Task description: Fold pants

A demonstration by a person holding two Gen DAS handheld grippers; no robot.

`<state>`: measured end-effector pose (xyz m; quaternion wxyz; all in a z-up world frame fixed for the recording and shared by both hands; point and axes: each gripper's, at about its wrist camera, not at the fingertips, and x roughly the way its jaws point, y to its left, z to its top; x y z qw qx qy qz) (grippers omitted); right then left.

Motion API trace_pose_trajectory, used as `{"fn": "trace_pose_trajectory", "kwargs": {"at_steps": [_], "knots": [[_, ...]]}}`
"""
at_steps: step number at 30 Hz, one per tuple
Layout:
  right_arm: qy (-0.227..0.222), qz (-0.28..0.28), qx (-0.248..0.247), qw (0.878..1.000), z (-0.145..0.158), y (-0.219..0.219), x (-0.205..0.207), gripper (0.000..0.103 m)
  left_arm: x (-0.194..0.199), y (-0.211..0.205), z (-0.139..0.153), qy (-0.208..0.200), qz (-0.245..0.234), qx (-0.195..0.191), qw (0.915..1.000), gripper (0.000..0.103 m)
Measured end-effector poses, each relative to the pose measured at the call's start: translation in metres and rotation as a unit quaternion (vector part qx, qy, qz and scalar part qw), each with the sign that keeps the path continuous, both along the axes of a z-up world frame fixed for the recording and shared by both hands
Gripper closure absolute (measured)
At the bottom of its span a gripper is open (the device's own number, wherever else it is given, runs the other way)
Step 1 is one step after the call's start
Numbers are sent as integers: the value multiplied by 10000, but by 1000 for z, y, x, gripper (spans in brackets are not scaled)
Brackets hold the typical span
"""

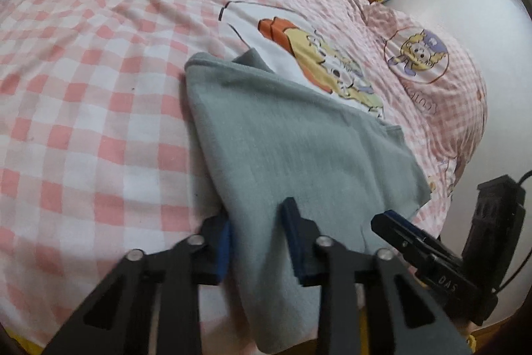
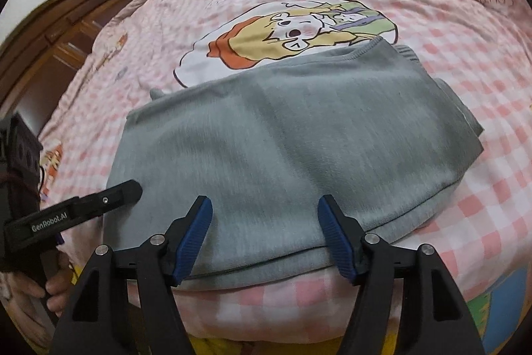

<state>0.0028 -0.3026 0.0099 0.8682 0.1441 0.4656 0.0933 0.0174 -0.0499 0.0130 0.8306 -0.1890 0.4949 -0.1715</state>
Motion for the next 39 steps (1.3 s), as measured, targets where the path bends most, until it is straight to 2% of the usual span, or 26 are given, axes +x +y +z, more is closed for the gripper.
{"fn": "trace_pose_trajectory", "kwargs": {"at_steps": [6,11,19,26,28,30,32,35,39], "knots": [[53,-177,326,9993,5,-11,-4,36,-7,-5,15,-307,-59,110,9995,84],[-50,-235,32,9997,13,-11,-8,36,-4,-11,8,-199,-150,347,9991,83],[-112,-110,-183,9997,20,-4,-7,36,-7,-12,1,-160,-249,450,9985,79],[-65,-36,-283,9996,20,4,-7,36,-10,-7,-1,-148,-285,313,9990,78],[-67,-27,-310,9995,21,5,-8,36,-10,-6,1,-156,-299,293,9990,82],[-94,-31,-339,9994,23,6,-9,36,-11,-5,6,-190,-320,236,9990,88],[-156,-48,-375,9992,27,4,-11,36,-12,-4,16,-231,-318,146,9991,89],[-266,-130,-398,9988,35,-5,-16,36,-12,-7,41,-319,-406,4,9987,90],[-407,-328,-326,9981,43,-24,-25,36,-10,-25,77,-457,-685,62,9966,90]]}}
